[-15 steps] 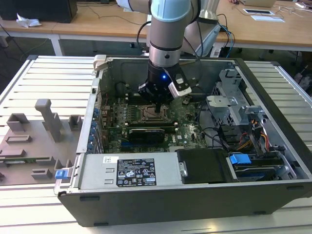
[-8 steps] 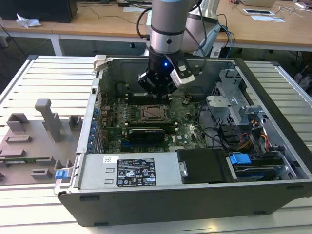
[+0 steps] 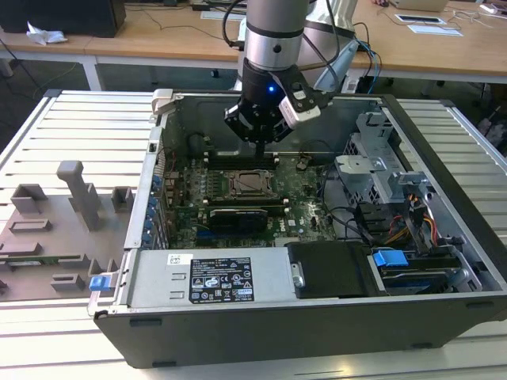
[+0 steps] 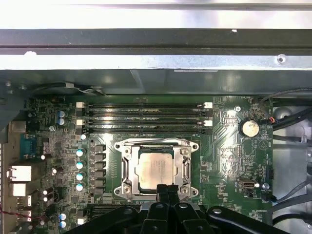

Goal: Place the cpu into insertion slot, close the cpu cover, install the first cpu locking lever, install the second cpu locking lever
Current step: 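Install the first cpu locking lever, then install the second cpu locking lever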

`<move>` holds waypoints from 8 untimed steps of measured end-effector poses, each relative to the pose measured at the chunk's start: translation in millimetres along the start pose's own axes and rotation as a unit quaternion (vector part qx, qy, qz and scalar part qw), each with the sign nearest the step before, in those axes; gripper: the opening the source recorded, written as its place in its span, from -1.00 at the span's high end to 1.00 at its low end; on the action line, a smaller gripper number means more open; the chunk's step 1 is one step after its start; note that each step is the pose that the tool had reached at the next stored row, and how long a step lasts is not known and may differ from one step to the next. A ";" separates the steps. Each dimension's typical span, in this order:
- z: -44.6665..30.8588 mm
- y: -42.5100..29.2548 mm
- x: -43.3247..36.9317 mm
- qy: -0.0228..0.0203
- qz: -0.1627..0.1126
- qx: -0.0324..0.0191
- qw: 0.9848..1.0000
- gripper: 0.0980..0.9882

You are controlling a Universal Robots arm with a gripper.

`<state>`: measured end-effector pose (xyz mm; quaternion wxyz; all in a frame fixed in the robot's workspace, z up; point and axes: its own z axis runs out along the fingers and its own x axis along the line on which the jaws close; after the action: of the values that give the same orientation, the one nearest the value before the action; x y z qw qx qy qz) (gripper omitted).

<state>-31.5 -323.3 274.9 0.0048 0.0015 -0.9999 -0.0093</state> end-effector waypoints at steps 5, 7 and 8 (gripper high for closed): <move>0.0 0.0 0.0 0.000 0.000 0.000 1.000 0.98; 0.0 0.0 0.0 0.000 0.000 0.000 1.000 0.98; 0.0 0.0 0.0 0.000 0.000 0.000 1.000 0.98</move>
<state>-31.6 -323.3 274.9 0.0048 0.0015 -0.9999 -0.0095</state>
